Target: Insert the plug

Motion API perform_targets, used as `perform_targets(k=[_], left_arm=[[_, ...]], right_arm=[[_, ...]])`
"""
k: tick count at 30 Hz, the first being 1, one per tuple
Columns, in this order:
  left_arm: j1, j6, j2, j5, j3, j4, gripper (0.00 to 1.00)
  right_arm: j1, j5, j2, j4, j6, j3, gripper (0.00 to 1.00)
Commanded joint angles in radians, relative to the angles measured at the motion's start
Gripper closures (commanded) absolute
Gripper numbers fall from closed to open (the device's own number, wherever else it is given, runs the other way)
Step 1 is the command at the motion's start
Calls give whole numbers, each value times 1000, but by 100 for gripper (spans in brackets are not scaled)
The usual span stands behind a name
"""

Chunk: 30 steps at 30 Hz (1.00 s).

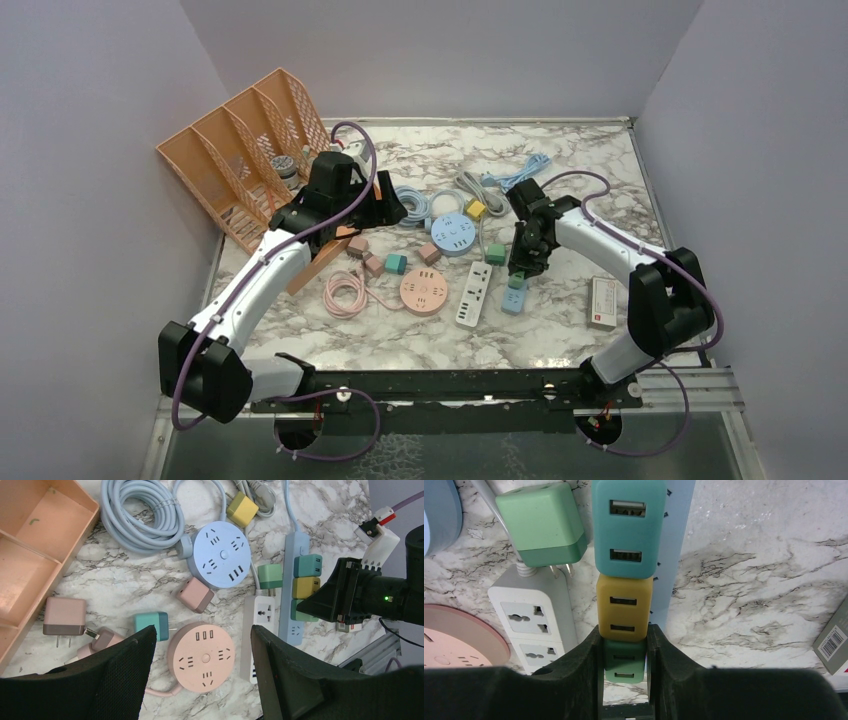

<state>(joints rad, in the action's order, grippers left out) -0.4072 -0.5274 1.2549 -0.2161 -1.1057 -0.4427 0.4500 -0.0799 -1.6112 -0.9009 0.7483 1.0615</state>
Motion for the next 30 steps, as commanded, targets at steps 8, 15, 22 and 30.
perform_targets(k=[8,15,22,30], left_arm=[[-3,5,16,15,-22,11,28],[-2,13,28,16,-39,12,27],[-2,9,34,9,-45,11,26],[-2,-10,39,-1,-46,13,26]], right_arm=[[11,-67,-68,13,7,9,69],[10,-101,62,-43,-16,119,48],[12,-132,85,-97,-69,209,46],[22,-76,80,33,-199,268,49]])
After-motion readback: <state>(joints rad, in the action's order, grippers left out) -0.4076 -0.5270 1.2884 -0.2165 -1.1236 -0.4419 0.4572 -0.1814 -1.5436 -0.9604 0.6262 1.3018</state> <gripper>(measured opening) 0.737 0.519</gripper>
